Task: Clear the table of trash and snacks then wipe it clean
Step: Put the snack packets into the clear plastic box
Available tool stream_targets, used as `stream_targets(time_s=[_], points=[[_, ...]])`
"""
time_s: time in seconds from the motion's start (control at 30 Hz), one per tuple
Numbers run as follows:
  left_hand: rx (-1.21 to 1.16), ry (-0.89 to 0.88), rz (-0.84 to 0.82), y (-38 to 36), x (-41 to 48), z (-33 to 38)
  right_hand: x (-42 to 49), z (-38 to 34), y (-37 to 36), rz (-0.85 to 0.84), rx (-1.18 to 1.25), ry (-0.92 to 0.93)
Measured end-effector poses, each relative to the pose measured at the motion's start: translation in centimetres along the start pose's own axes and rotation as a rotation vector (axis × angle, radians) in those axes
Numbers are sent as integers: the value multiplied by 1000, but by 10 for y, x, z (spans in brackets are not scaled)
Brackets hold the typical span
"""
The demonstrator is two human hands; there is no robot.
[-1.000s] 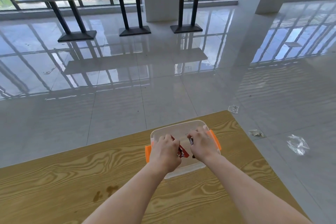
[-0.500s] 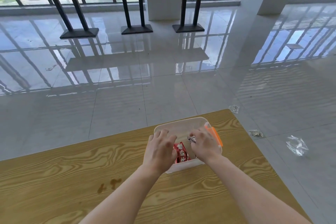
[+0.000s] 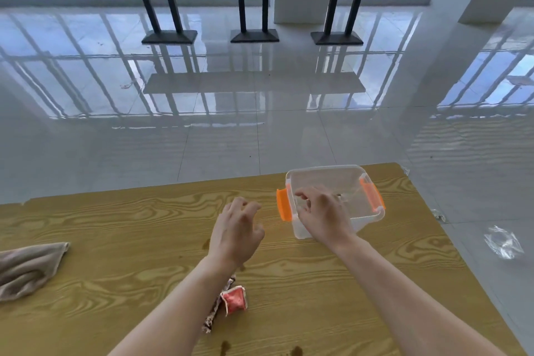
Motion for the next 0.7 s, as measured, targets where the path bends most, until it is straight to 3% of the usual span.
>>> stream_targets(time_s=[0.13, 0.43, 0.7], points=[[-14, 61, -2, 1, -33, -31, -11, -36, -35, -79, 25, 62], [-44, 267, -158, -49, -116, -98, -58, -72, -156, -480, -25, 90], [-9, 306, -275, -88, -133, -110, -87, -78, -207, -583, -135, 108]])
Point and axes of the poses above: each hand's wrist, its own x-axis towards the middle knuckle, its own y-axis out of the back of the hand, z = x × y, the point moved 7 cm from there along x, towards the middle knuckle, and after that the axes turned 12 degrees about -z, right-handed, at the moved point
